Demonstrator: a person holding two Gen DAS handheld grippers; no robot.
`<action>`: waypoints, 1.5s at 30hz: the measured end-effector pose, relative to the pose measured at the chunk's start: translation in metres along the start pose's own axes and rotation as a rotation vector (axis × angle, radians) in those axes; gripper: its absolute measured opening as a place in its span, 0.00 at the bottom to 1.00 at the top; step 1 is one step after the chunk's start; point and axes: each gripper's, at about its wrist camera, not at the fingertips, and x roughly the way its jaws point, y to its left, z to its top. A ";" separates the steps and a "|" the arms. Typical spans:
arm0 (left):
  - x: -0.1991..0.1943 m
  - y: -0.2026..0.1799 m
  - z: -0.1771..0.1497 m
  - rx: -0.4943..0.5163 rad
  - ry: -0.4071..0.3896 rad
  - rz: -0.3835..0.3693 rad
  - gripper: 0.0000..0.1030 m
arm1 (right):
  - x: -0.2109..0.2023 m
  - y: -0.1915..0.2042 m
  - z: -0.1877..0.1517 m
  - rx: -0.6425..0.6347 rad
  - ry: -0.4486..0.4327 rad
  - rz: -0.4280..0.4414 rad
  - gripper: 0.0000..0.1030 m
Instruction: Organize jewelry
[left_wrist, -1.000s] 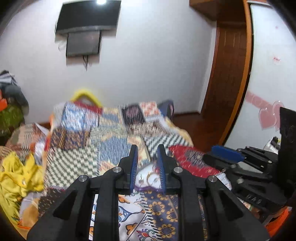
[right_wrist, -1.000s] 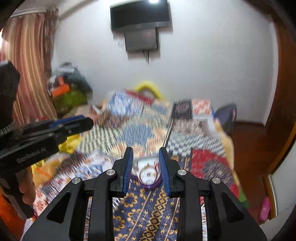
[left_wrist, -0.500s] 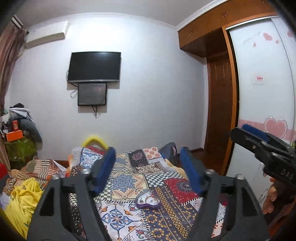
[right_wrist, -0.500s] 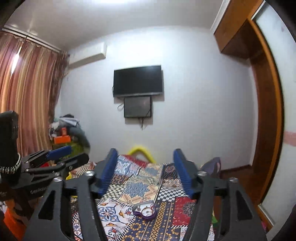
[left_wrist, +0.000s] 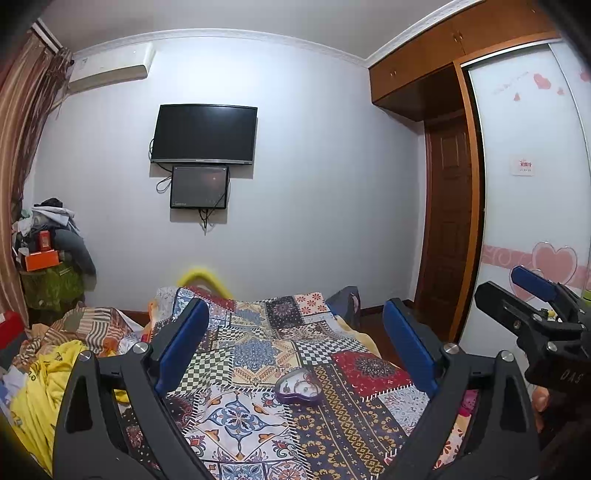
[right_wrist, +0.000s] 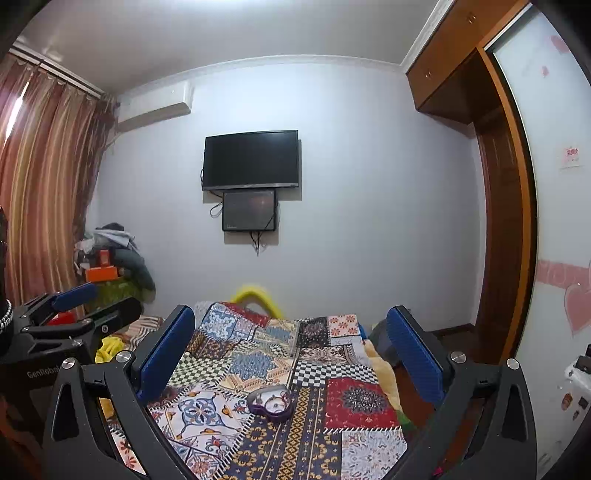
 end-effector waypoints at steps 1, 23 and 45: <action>0.000 0.000 0.000 0.000 0.001 0.000 0.93 | -0.004 -0.002 -0.001 0.001 0.001 0.001 1.00; -0.002 -0.003 -0.004 0.009 0.014 -0.001 0.93 | -0.015 -0.007 -0.007 0.014 0.034 0.004 1.00; 0.005 0.001 -0.010 -0.009 0.041 -0.015 0.97 | -0.016 -0.007 -0.008 0.019 0.059 0.003 1.00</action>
